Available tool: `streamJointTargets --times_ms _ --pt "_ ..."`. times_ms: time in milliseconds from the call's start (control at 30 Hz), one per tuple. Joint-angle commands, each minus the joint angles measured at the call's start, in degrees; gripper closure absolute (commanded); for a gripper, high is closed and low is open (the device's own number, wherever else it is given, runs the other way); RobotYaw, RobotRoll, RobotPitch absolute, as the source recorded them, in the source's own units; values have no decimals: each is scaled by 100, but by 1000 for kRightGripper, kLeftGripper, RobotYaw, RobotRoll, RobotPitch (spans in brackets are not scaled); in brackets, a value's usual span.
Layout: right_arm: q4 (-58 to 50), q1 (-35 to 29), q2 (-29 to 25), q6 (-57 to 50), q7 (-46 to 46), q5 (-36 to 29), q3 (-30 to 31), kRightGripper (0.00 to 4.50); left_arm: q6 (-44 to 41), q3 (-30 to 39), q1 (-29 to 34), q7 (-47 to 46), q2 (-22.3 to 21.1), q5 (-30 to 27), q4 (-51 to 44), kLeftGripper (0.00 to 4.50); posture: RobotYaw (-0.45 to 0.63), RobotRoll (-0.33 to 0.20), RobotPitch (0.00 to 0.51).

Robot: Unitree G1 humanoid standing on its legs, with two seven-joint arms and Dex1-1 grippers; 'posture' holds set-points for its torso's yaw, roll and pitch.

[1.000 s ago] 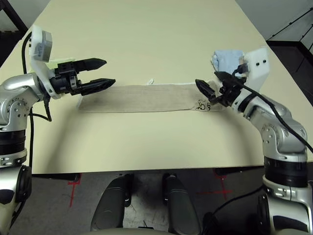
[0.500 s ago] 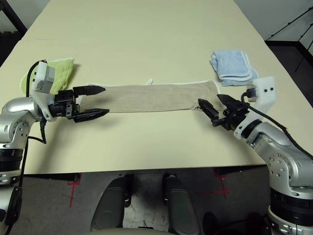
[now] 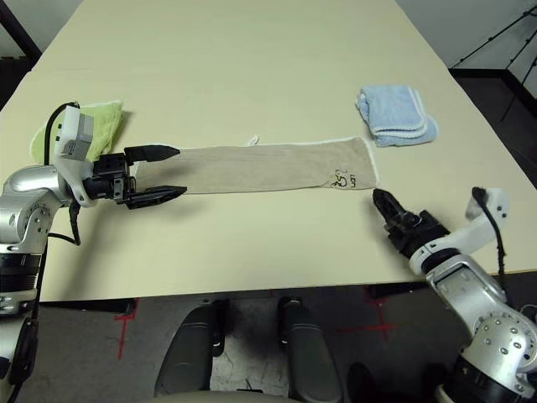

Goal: Fold the towel and set it aside.

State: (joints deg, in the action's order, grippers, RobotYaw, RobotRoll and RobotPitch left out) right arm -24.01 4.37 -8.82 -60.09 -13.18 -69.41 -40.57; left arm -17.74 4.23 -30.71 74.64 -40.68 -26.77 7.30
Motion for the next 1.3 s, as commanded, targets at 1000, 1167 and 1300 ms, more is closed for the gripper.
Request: streamJointTargets --times_ms 1000,1167,1300 --pt "2083 1405 -10 818 -356 739 1341 18 -24 -135 214 -81 -322 106 -247 5 120 0 208" --pt "2068 1396 -47 748 -294 897 1405 18 -19 -150 215 -70 -338 112 -250 5 120 0 209" --pt "2057 1352 -93 715 -171 991 1429 952 -24 -162 231 -57 -365 116 -266 0 119 0 213"
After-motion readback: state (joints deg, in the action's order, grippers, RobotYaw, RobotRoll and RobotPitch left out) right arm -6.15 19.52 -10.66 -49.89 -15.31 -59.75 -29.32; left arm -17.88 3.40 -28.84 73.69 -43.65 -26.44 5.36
